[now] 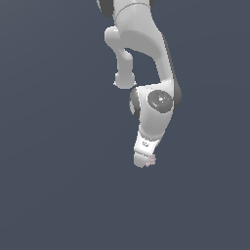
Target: Pick up the object and move it to a goal position.
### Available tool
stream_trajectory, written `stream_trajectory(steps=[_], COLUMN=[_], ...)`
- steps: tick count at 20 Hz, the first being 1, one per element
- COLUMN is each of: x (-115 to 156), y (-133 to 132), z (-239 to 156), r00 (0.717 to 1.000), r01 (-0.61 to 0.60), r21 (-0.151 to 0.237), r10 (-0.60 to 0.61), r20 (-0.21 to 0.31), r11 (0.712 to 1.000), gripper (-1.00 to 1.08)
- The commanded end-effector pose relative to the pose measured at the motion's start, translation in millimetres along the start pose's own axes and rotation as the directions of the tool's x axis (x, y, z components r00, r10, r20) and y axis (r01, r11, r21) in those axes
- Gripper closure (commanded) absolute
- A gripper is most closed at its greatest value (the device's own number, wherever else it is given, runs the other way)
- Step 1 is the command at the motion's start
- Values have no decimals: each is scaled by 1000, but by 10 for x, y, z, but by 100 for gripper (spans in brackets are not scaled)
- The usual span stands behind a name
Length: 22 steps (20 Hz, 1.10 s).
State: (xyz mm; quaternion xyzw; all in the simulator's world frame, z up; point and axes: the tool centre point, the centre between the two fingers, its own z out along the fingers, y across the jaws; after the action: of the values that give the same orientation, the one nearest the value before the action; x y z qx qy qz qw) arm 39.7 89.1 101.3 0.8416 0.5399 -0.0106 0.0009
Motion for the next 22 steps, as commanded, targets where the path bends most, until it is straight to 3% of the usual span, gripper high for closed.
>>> stream_trajectory(steps=[1, 11, 22], x=[52, 189, 219], y=[11, 38, 44], z=[27, 97, 130], r00=[997, 963, 950], r01=[75, 269, 310], r21=[-3, -12, -15], r10=[-75, -269, -311], r20=[-4, -13, -15], r11=[997, 963, 951], gripper=[-92, -92, -92])
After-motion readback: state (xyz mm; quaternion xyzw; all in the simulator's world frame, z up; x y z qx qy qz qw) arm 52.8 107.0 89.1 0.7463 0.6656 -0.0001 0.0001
